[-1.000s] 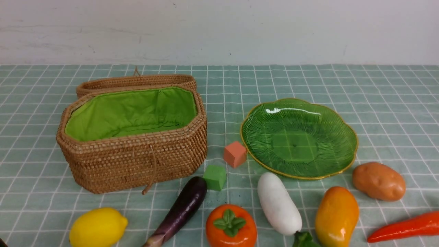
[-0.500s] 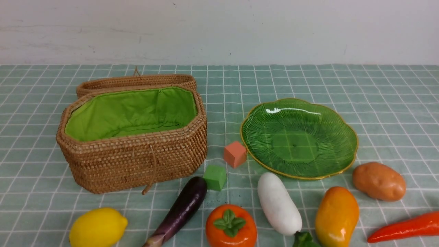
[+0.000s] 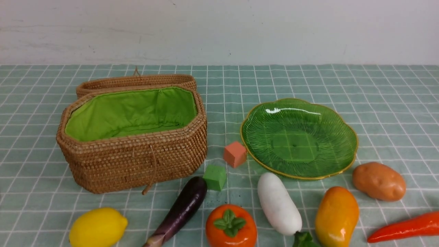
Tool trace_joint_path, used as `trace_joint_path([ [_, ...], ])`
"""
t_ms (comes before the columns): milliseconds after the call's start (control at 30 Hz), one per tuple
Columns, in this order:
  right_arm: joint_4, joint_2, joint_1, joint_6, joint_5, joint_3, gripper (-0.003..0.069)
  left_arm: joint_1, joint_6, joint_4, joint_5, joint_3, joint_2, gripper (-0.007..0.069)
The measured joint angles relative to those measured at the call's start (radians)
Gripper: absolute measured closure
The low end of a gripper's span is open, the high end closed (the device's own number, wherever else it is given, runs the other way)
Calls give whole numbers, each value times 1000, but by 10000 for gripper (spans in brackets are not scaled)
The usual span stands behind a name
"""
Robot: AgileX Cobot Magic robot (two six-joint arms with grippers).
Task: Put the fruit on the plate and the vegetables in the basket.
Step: Grab a lemon with your left arm and place it on the plate on the right
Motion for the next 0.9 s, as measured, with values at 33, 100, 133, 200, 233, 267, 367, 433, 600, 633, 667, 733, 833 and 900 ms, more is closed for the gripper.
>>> trace_joint_path([
  [33, 0, 0, 0, 0, 0, 0, 418, 0, 0, 13, 0, 0, 40, 386],
  [100, 0, 0, 0, 0, 0, 0, 418, -4, 0, 19, -10, 0, 101, 386],
  [133, 0, 0, 0, 0, 0, 0, 418, -12, 0, 21, -15, 1, 131, 386],
  [200, 0, 0, 0, 0, 0, 0, 418, -54, 0, 17, -21, 12, 212, 386],
  [233, 0, 0, 0, 0, 0, 0, 418, -63, 0, 15, -21, 14, 219, 386],
  [267, 0, 0, 0, 0, 0, 0, 418, -93, 0, 7, -22, 22, 264, 386],
  [367, 0, 0, 0, 0, 0, 0, 418, -165, 2, -21, -15, 30, 347, 386],
  [433, 0, 0, 0, 0, 0, 0, 418, -226, 35, -26, 6, 30, 404, 378],
  [600, 0, 0, 0, 0, 0, 0, 418, -343, 184, -26, 121, 30, 519, 281],
  [633, 0, 0, 0, 0, 0, 0, 418, -364, 213, -26, 137, 30, 546, 241],
  [667, 0, 0, 0, 0, 0, 0, 418, -377, 232, -25, 142, 30, 566, 203],
  [733, 0, 0, 0, 0, 0, 0, 418, -401, 264, -17, 131, 30, 613, 104],
  [833, 0, 0, 0, 0, 0, 0, 418, -409, 282, 2, 68, 30, 672, -17],
  [900, 0, 0, 0, 0, 0, 0, 418, -409, 285, 38, 5, 30, 716, -41],
])
